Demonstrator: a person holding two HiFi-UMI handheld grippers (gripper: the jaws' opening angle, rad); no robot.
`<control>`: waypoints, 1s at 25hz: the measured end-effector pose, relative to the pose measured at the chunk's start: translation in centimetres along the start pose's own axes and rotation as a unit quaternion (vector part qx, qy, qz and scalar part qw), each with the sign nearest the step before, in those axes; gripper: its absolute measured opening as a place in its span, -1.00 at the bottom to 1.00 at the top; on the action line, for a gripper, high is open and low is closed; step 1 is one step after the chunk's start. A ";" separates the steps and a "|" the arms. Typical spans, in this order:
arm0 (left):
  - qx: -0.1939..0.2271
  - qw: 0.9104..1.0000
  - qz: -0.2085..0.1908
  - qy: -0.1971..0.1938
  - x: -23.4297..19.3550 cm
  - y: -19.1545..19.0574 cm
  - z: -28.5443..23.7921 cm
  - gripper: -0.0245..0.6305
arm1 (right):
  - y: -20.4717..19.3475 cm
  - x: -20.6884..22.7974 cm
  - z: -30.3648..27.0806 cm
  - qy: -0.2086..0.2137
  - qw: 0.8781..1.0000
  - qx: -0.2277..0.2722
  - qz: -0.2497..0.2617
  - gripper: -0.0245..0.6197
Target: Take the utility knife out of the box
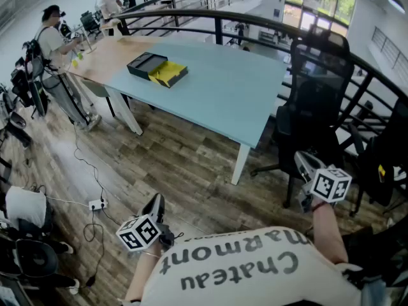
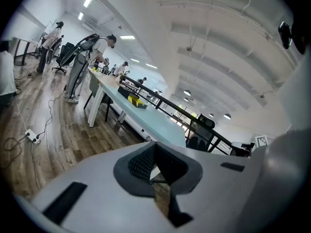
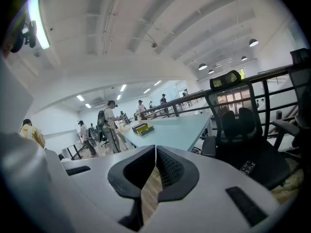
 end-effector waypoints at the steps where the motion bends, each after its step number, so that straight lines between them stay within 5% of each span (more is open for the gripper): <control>1: 0.000 1.000 0.000 0.000 -0.2 0.0 0.0 -0.92 | 0.0 0.0 -0.1 0.000 1.000 0.001 0.003 -0.80; 11: 0.008 1.000 0.003 -0.004 -1.5 1.2 0.3 -0.92 | 0.6 -1.6 -0.9 0.005 1.000 0.002 0.010 -0.80; 19: 0.010 1.000 0.002 -0.002 -3.9 2.4 2.3 -0.92 | -0.5 -4.4 -2.7 0.039 0.997 0.023 -0.070 -0.80; 25: 0.013 1.000 0.014 0.003 -7.3 2.4 3.9 -0.92 | -2.6 -8.2 -3.9 0.029 0.999 -0.002 -0.036 -0.80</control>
Point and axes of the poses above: the fingertips, and each gripper's own axes: z backward along the fingers, x to its right, y out of its top, the point moved 8 cm from there along z, backward along the fingers, and after that the axes turned 12 degrees about -y, right-handed, at the moved point
